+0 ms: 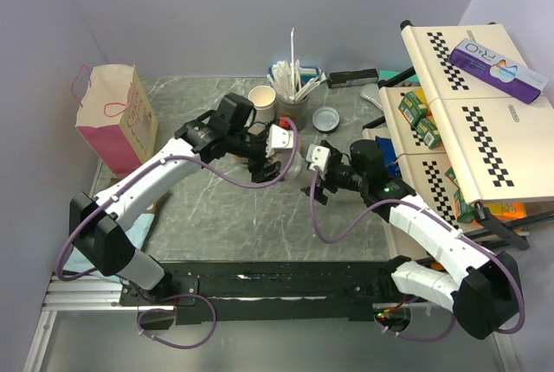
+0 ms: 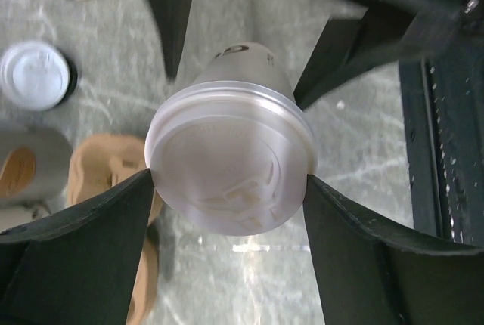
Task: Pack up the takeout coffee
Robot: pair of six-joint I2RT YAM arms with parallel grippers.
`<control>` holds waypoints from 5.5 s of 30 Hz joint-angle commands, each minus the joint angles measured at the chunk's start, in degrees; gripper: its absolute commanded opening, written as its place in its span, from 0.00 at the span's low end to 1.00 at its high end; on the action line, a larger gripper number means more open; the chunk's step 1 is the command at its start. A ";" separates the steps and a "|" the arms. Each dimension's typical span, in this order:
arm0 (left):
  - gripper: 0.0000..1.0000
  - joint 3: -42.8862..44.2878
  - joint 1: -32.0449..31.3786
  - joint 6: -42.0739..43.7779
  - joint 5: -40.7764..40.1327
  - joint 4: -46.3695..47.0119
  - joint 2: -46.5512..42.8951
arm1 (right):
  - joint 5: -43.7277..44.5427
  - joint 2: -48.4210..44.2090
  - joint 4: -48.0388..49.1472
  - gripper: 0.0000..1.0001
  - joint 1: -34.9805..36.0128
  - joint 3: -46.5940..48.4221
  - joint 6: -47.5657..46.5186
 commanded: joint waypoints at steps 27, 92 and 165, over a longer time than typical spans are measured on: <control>0.71 49.37 25.58 25.65 -29.09 -40.92 35.40 | 7.00 -10.81 -7.78 1.00 -2.96 -1.51 6.07; 0.99 0.86 29.09 -14.42 -14.60 -6.90 -14.95 | -1.79 56.59 -41.00 0.93 0.20 57.81 -29.79; 0.99 5.52 28.74 -16.97 -4.13 -2.24 -6.25 | 18.95 45.96 -43.46 0.57 -14.65 46.74 18.47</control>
